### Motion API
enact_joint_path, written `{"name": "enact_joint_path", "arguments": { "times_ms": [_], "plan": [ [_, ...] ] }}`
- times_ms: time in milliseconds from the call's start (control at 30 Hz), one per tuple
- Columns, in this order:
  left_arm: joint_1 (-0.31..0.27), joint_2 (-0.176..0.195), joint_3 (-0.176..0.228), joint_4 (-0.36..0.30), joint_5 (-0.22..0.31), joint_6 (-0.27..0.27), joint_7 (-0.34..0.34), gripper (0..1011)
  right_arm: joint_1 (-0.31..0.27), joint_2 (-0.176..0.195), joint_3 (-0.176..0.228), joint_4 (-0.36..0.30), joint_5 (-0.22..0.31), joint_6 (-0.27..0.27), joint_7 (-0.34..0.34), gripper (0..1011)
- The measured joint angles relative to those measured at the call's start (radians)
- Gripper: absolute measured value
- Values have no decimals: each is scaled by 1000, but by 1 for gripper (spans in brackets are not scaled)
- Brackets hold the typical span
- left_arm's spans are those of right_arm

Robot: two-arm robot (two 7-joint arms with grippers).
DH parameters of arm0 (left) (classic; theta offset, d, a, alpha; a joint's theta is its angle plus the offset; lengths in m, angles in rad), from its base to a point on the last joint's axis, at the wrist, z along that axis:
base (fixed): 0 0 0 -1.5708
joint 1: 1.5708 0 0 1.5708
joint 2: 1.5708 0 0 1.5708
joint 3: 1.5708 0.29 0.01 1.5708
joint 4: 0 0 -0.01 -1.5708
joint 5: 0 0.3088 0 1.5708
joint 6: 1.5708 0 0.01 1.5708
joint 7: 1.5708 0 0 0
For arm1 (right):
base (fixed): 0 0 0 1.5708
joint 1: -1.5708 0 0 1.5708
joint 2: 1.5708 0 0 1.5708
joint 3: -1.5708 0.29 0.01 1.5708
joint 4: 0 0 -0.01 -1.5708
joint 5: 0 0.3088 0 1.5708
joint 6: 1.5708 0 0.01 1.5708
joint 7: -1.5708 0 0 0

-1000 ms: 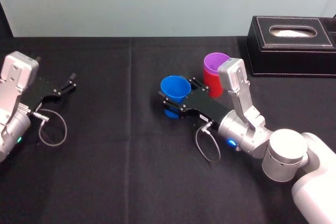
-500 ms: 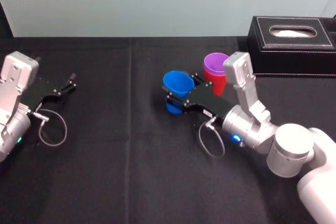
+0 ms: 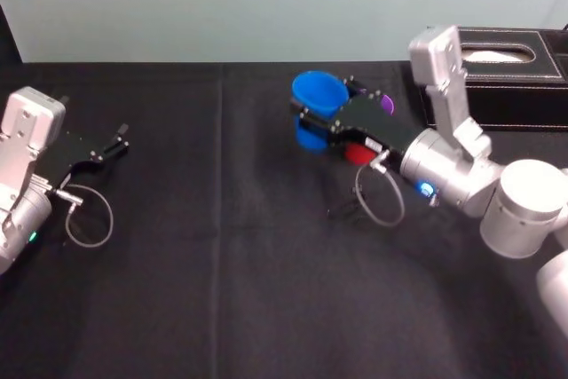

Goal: Stack the three plastic cups sequentially using one hand.

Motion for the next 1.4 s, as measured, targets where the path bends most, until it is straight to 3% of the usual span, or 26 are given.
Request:
{"name": "enact_joint_path", "arguments": {
  "times_ms": [567, 1400],
  "plan": [
    [0, 0, 0, 0, 0, 0, 0, 1005, 59, 38, 46, -9, 37, 27, -40, 733],
    [0, 0, 0, 0, 0, 0, 0, 1005, 32, 69, 73, 16, 49, 2, -43, 734]
  ]
}}
